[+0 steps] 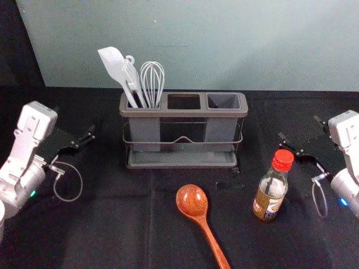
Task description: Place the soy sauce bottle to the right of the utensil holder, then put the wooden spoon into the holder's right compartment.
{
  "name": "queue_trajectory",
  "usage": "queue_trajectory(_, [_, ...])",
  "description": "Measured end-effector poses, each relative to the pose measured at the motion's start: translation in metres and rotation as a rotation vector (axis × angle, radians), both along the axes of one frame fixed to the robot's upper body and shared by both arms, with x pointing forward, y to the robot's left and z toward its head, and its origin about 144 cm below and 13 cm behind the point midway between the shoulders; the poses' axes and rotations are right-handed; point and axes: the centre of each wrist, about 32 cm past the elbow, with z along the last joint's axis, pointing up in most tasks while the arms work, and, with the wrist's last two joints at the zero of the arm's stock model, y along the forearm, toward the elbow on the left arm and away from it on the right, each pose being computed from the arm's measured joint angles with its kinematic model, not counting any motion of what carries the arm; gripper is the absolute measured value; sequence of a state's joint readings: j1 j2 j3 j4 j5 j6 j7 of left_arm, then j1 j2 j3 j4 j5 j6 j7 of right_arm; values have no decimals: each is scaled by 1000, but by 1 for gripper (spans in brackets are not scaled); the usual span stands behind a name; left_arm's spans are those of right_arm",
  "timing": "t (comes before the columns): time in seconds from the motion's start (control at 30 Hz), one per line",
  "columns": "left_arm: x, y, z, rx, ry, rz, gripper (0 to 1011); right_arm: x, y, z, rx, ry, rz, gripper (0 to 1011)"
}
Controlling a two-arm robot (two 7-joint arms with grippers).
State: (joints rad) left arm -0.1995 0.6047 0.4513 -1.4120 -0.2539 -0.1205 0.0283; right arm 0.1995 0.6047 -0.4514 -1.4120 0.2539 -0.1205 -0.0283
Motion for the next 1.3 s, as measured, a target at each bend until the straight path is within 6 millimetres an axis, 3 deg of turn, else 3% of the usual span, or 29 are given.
queue_trajectory(1.3, [0, 0, 0, 0, 0, 0, 1005, 0, 0, 0, 0, 0, 0, 1002])
